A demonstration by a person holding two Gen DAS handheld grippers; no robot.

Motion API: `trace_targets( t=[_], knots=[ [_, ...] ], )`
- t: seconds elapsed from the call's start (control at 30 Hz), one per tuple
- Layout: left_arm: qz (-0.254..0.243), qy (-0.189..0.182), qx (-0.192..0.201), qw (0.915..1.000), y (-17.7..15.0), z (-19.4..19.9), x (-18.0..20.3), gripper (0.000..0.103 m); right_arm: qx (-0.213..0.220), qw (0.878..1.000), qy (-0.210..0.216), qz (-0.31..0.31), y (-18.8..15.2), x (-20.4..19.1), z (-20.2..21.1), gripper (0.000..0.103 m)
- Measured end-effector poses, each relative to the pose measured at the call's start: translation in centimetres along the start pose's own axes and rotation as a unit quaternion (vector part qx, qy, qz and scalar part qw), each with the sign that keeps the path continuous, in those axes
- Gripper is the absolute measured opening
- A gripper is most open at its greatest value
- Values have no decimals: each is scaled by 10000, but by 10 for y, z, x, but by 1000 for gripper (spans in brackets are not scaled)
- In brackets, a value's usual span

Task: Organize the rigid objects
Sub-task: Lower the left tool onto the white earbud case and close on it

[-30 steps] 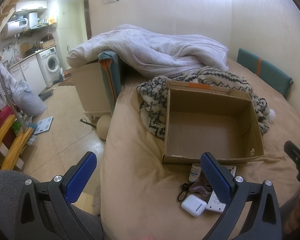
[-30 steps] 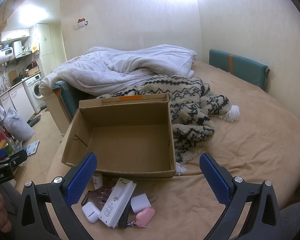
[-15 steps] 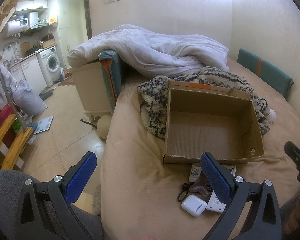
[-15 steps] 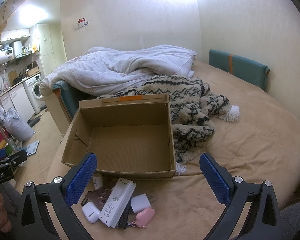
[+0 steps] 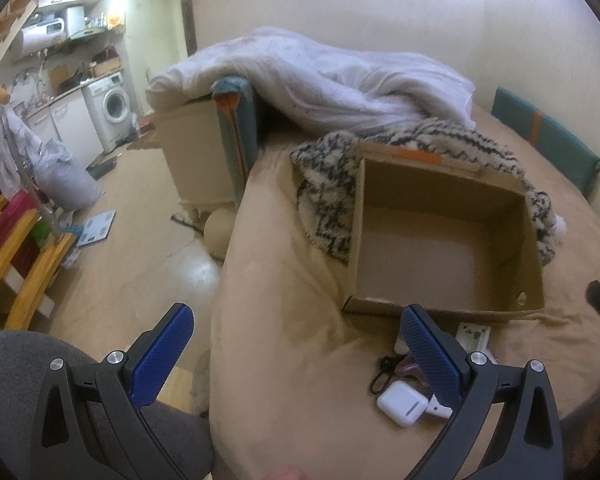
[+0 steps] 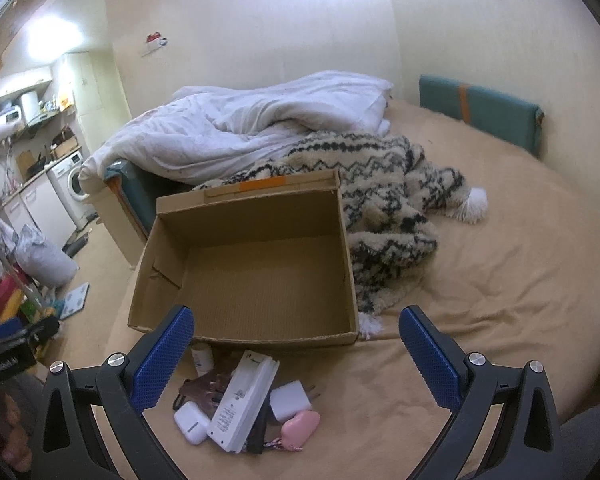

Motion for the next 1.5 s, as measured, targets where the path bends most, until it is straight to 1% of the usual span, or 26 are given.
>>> trace_targets(
  t=[0.07,0.13,0.17,0.23,0.27,0.3,0.33,0.4,0.43,0.47,0.57,0.6,0.7,0.73,0.8,0.9,1.03,1.07,1.13,1.23,1.3,1.37,1.47,1.5],
  knots=[
    [-20,30,-247,9997,-5,-12,1,103,-163,9999,0,-40,-4,2,-5,103],
    [-53,-1,-630,9980,-13,-27,5,103,-290,9996,15,-48,-8,2,-9,103],
    [-76,-54,-829,9965,-17,-35,8,103,-338,9994,24,-55,-10,2,-9,103],
    [-189,-176,-1390,9900,-31,-56,18,103,-400,9992,28,-59,-12,3,-11,103],
    [-268,-306,-1788,9830,-43,-69,23,103,-422,9991,16,-62,-13,3,-11,103],
    [-342,-422,-2198,9740,-55,-81,29,103,-450,9990,12,-77,-14,3,-12,103],
    [-381,-587,-2624,9624,-70,-92,35,103,-484,9988,16,-99,-15,4,-13,103],
    [-404,-845,-3196,9429,-90,-106,44,100,-569,9982,30,-161,-17,5,-16,103],
    [-399,-957,-3363,9360,-96,-111,48,93,-609,9980,35,-190,-17,6,-17,103],
    [-433,-1030,-3450,9319,-99,-114,53,90,-650,9976,35,-223,-18,8,-18,103],
    [-879,-1117,-3446,9279,-101,-118,68,89,-746,9968,14,-301,-21,12,-20,103],
    [-1002,-1167,-3481,9248,-102,-119,73,89,-789,9963,18,-339,-23,13,-21,103],
    [-1204,-1410,-3834,9048,-114,-128,87,89,-917,9948,17,-439,-26,18,-24,103],
    [-1276,-1410,-3898,9011,-118,-131,91,88,-960,9942,16,-476,-28,20,-25,103],
    [-1438,-1336,-3897,8998,-122,-137,96,88,-1028,9932,5,-548,-30,23,-26,103],
    [-1605,-1242,-3838,9008,-125,-150,106,87,-1120,9918,-15,-613,-32,25,-29,103],
    [-1685,-1269,-3832,8993,-117,-169,118,81,-1195,9910,-28,-604,-34,25,-32,103],
    [-1689,-1304,-3847,8981,-119,-171,120,70,-1212,9909,-29,-587,-35,25,-32,103],
    [-1657,-1380,-3959,8926,-119,-179,125,57,-1236,9908,-30,-555,-36,24,-32,103],
    [-1629,-1325,-3944,8946,-115,-181,125,56,-1250,9908,-44,-524,-37,23,-33,103],
    [-1561,-1225,-3967,8962,-113,-174,117,56,-1256,9907,-54,-519,-37,24,-33,103],
    [-1431,-1030,-4055,8969,-113,-166,101,56,-1286,9903,-67,-522,-38,24,-35,103],
    [-1271,-851,-4206,8943,-118,-158,78,56,-1365,9891,-61,-549,-41,25,-38,103],
    [-1237,-770,-4210,8953,-118,-158,73,56,-1388,9888,-61,-551,-41,25,-39,103]
  ],
)
Point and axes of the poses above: each gripper's, at about its wrist camera, not at the fingertips, and z roughly against the way its jaws point, x to its right, y to its top, the point moved 7 cm from there along -z, roughly the way its jaws point, and after that the axes turned 6 degrees about -y, right-handed, at the moved point
